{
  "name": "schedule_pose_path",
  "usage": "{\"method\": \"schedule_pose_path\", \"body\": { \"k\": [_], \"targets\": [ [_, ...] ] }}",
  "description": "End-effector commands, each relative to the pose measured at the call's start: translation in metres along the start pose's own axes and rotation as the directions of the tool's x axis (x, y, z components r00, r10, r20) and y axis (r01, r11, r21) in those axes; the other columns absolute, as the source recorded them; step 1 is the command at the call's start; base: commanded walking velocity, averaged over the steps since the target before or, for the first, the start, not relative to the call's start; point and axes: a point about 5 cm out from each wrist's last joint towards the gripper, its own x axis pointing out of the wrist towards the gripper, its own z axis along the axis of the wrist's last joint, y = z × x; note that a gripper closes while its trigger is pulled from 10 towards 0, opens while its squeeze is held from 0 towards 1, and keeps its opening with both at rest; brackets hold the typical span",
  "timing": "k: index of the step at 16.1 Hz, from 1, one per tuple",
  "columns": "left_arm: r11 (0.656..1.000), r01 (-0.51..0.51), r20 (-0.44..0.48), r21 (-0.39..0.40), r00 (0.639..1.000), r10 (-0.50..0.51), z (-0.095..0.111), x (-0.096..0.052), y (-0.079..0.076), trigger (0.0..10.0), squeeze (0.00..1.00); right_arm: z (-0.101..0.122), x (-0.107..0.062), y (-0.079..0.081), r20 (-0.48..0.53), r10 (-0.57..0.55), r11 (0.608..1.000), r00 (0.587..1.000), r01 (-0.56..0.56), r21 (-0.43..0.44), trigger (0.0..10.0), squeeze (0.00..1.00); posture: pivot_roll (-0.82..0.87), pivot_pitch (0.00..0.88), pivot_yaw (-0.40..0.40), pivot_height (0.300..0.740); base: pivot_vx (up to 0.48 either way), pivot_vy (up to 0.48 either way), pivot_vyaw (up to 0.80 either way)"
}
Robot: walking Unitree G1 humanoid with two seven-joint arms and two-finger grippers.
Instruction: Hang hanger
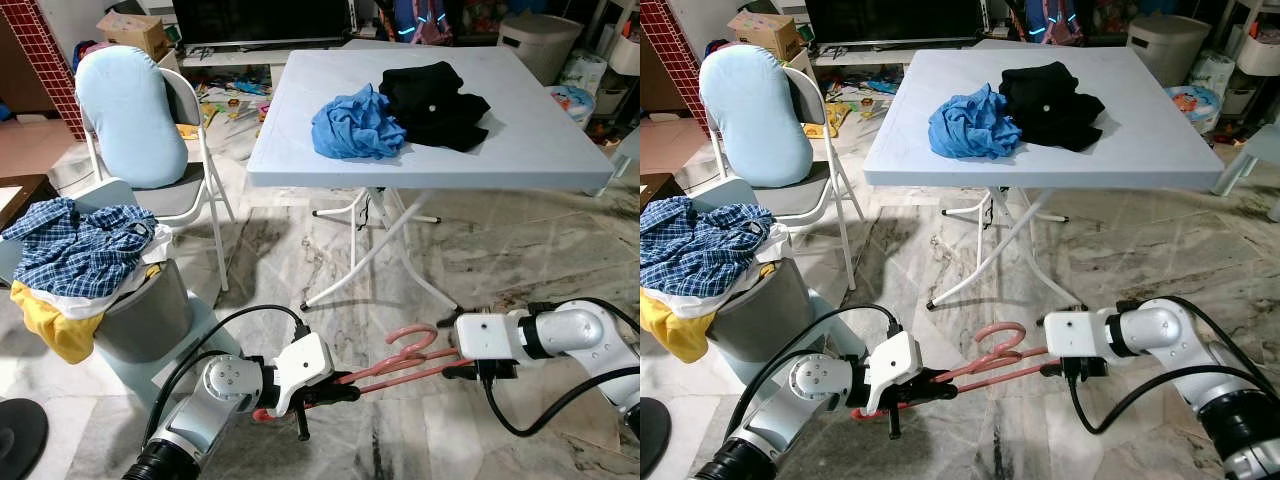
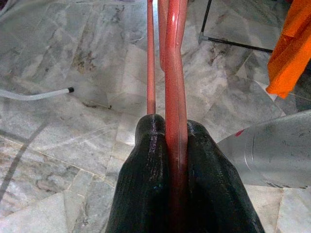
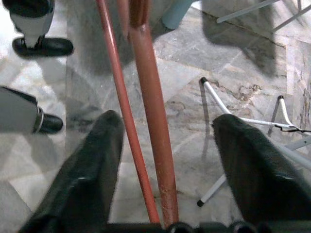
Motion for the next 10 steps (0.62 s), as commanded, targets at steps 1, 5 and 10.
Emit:
{"method": "schedule_pose_path", "body": {
  "k": [1, 5, 10],
  "targets": [
    [0.999, 0.015, 0.003, 0.041, 1.0, -0.015, 0.0052, -0.0011, 0.0003, 10.0, 0.0, -0.001, -0.0036, -0.0019, -0.024, 0.028, 0.999, 0.999, -0.029, -0.031, 0.0, 0.0, -0.08, 0.019, 0.055, 0.74, 0.0, 0.0, 0.0],
    [0.998, 0.034, 0.0, 0.045, 0.999, -0.034, 0.0047, -0.0008, -0.0015, 10.0, 0.0, -0.0084, -0.0047, 0.0013, -0.085, 0.075, 0.995, 0.994, -0.08, -0.056, 0.0, 0.0, -0.09, 0.022, 0.056, 0.74, 0.0, 0.0, 0.0],
    [0.998, 0.038, 0.0, 0.042, 0.999, -0.038, 0.0038, -0.0002, -0.003, 10.0, 0.0, -0.0076, -0.0024, 0.0012, -0.081, 0.077, 0.995, 0.994, -0.082, -0.06, 0.0, 0.0, -0.09, 0.027, 0.055, 0.74, 0.0, 0.0, 0.0]
  ]
}}
